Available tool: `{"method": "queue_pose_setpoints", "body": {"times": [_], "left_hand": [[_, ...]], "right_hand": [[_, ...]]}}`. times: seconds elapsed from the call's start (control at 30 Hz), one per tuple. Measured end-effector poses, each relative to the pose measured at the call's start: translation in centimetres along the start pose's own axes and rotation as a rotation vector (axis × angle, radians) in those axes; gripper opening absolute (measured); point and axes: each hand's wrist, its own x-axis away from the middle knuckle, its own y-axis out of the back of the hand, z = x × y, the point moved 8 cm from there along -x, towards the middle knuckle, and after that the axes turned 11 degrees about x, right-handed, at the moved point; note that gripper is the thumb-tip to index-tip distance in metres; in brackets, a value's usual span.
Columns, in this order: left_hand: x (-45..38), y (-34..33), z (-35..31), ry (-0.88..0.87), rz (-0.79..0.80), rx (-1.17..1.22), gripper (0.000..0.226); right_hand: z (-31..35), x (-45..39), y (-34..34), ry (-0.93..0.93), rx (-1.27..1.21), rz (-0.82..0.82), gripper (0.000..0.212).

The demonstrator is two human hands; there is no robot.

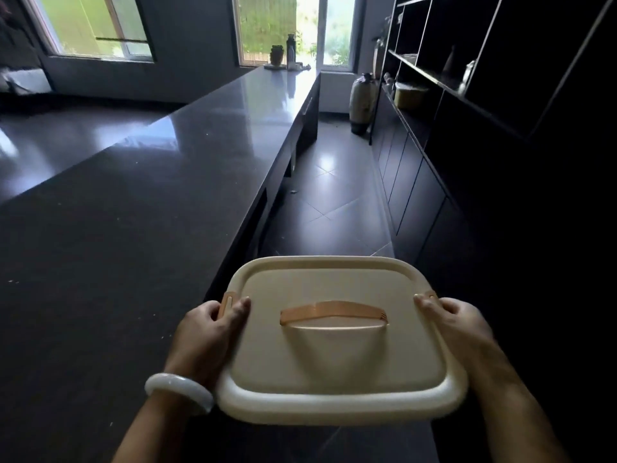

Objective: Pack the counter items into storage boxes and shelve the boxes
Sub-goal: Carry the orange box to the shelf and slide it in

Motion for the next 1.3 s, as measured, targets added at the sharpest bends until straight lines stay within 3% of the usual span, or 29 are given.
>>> {"method": "queue_pose_setpoints", "body": {"times": [0.63,0.9,1.3], "left_hand": [[-42.6,-14.7,-10.5,-0.148,0.215,0.002,0.061],[-58.9,-22.8,-11.6,-0.115,0.213,-0.001,0.052],[-82.6,-32.0,-14.9,0.01,0.112,0.122,0.062]], "right_hand": [[12.4,-34.2,-4.1,-0.075,-0.196,-0.18,0.031],[15.5,-53.3,-5.4,-0.081,-0.158,-0.164,0.031],[24.8,-83.7,-7.9,-0.004,-0.064,-0.087,0.036]]}}
